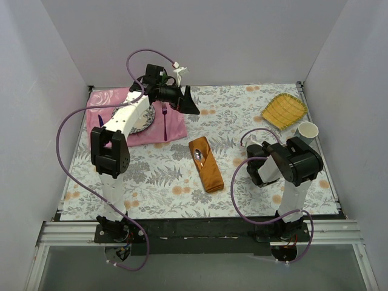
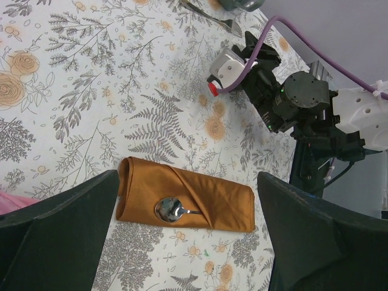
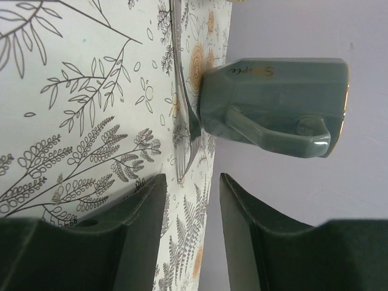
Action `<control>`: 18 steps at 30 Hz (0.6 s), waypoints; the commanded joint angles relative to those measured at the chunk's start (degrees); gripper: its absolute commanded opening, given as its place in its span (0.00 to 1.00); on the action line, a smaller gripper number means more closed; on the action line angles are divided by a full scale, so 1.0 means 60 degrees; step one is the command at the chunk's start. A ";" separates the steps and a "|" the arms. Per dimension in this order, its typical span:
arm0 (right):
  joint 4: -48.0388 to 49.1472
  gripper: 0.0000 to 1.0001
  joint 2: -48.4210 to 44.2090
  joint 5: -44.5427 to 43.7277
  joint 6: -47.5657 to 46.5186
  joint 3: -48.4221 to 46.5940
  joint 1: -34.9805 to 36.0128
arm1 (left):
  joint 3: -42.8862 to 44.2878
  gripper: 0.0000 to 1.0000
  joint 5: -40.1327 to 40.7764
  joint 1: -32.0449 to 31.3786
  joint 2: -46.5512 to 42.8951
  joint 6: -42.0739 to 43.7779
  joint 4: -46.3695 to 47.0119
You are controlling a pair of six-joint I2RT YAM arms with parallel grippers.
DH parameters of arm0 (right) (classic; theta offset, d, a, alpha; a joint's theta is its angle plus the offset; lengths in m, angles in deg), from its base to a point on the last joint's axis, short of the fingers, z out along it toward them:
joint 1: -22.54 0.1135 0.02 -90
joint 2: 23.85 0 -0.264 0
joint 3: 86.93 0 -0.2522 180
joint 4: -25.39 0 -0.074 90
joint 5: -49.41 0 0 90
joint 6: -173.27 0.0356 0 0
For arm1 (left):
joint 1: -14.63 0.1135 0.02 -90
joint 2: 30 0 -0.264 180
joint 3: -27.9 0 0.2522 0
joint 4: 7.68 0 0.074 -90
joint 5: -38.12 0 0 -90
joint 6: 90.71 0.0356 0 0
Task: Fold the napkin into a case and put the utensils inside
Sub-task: Pick up the fork from the corner of the board.
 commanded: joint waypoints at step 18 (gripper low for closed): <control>0.1037 0.49 0.0720 0.0346 0.0050 -0.0389 -0.0476 | 0.0724 0.98 -0.0084 -0.0017 0.0190 0.0142 -0.0539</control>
